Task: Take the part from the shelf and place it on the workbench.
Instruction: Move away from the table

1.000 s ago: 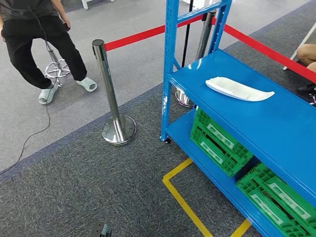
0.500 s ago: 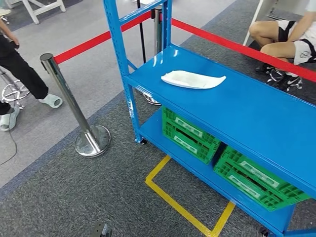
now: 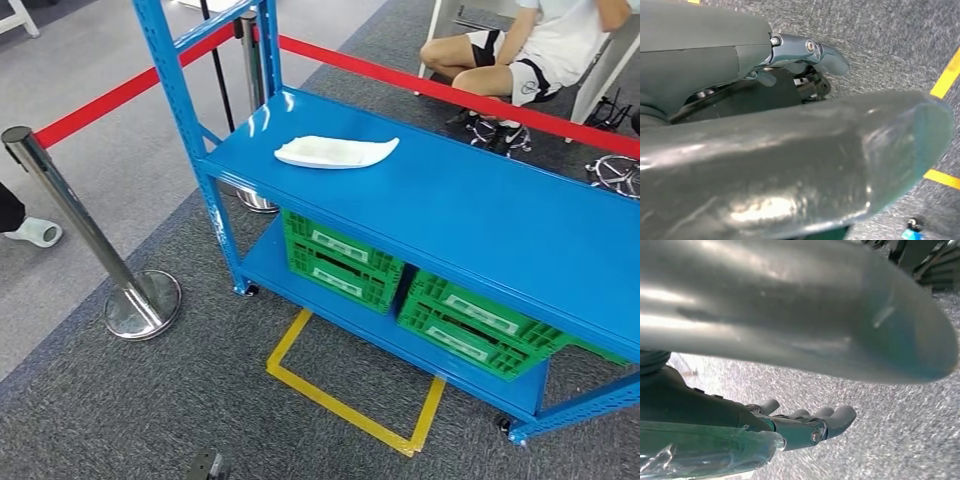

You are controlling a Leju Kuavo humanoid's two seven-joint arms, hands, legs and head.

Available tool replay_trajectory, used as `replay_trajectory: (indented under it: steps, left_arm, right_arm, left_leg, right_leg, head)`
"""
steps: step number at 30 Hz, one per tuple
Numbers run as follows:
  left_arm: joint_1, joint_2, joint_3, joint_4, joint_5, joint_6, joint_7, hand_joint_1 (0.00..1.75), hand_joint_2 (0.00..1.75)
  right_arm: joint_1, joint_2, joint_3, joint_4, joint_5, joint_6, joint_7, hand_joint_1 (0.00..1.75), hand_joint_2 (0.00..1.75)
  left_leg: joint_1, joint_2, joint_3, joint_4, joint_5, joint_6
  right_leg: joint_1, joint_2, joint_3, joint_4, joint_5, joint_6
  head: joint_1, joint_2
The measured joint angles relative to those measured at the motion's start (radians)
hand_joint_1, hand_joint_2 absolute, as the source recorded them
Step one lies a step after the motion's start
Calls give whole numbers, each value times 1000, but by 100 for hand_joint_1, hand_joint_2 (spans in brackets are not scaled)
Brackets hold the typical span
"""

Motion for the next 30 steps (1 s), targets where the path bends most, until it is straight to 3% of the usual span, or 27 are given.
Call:
replay_trajectory:
  steps: [2,3,5,7,9,11,12,13,14,16,18,19,20,21,23,24,25,27,28,30]
  left_arm:
    - [0,0,-1,0,0,0,0,0,0]
    - [0,1,-1,0,0,0,0,0,0]
    - [-1,1,-2,0,-1,0,0,0,0]
    - [-3,0,-2,0,-2,0,0,0,0]
    - [-3,0,-2,0,-3,1,2,0,0]
    - [-3,1,-2,0,-3,2,3,0,0]
    - [-4,1,-2,0,-3,2,4,0,0]
    - [-5,1,-2,0,-3,2,4,0,0]
    - [-6,1,-2,0,-3,3,4,0,0]
    - [-6,1,-2,0,-3,3,4,0,0]
    - [-7,1,-3,0,-3,5,4,0,0]
    - [-8,0,-3,0,-3,6,5,0,0]
    - [-9,0,-3,0,-3,8,5,0,0]
    - [-9,-1,-3,0,-3,8,6,0,0]
    - [-7,-2,-3,0,-3,9,7,0,0]
    - [-5,-2,-2,0,-3,9,7,0,0]
    - [-2,-2,-2,0,-3,9,7,0,0]
    - [1,-1,-2,0,-3,9,8,0,0]
    - [1,-1,-2,0,-3,9,8,0,0]
    - [1,-1,-3,0,-5,9,8,0,0]
  right_arm:
    - [-3,-1,-2,0,0,1,-1,0,0]
    - [-5,-1,-2,0,1,2,-1,0,0]
    - [-5,-1,-4,0,2,5,-1,0,0]
    - [-4,-1,-5,0,5,7,0,0,0]
    - [-8,-1,-6,0,8,8,0,0,0]
    - [-9,-1,-6,0,9,9,0,0,0]
    - [-7,-1,-6,0,9,9,0,0,0]
    - [-5,-1,-6,0,9,9,0,0,0]
    - [-4,-1,-6,0,9,9,0,0,0]
    - [-5,-1,-7,0,9,9,0,0,0]
    - [-6,0,-8,0,10,9,0,0,0]
    - [-5,0,-8,0,10,9,0,0,0]
    - [-3,-1,-10,0,11,9,0,0,0]
    - [0,-1,-11,0,11,9,0,0,0]
    - [1,-1,-13,0,15,8,0,0,0]
    - [-1,-1,-14,0,17,8,0,0,0]
    - [-4,-1,-14,0,19,8,0,0,0]
    - [-6,0,-14,0,21,8,0,0,0]
    - [-5,-1,-14,0,22,8,0,0,0]
    - [-2,-2,-15,0,25,7,-1,0,0]
  left_leg:
    - [-6,19,6,3,-7,-10]
    - [-8,27,8,3,-8,-15]
    - [-7,37,10,3,-9,-25]
    - [-3,0,0,30,-35,-38]
    - [-1,-52,-49,136,-97,-45]
    - [-1,-66,-114,265,-148,-45]
    - [-1,-68,-130,293,-147,-43]
    - [-1,-70,-127,283,-126,-39]
    - [-1,-78,-106,236,-91,-34]
    - [0,-128,-44,103,-25,-19]
    - [1,-170,-9,23,-6,-12]
    - [0,-174,-5,11,-9,-11]
    - [1,-162,-4,6,-7,-10]
    - [1,-151,-2,2,-2,-6]
    - [4,-122,-1,-5,5,4]
    - [4,-105,0,-6,5,7]
    - [3,-87,-1,-6,4,9]
    - [3,-50,-1,-6,3,8]
    - [4,-35,0,-5,2,6]
    - [6,-9,6,-4,-4,-1]
  right_leg:
    - [2,-31,57,-100,28,-10]
    - [3,-33,62,-111,27,-17]
    - [3,-10,56,-110,30,-32]
    - [0,12,52,-111,35,-44]
    - [-3,37,48,-112,40,-52]
    - [-2,65,42,-112,43,-57]
    - [-1,80,40,-112,45,-57]
    - [-1,96,39,-112,47,-56]
    - [-1,113,39,-112,50,-55]
    - [0,144,36,-111,55,-49]
    - [-2,168,28,-110,60,-39]
    - [-3,180,23,-112,64,-31]
    - [-6,189,18,-115,68,-24]
    - [-6,178,14,-113,67,-19]
    - [-4,115,-12,-66,33,-11]
    - [-3,77,-37,-10,-2,-8]
    - [-3,55,-69,60,-40,-4]
    - [-7,41,-111,162,-79,5]
    - [-9,37,-104,162,-71,9]
    - [-12,13,-33,49,-15,15]
  head:
    - [-2,0]
    - [-3,0]
    - [-3,0]
    - [-3,0]
    - [-5,0]
    - [-5,0]
    - [-5,0]
    - [-5,0]
    - [-5,0]
    - [-5,0]
    - [-5,0]
    - [-4,0]
    - [-4,0]
    - [-3,0]
    - [4,0]
    - [8,0]
    - [11,0]
    - [12,0]
    - [12,0]
    - [12,0]
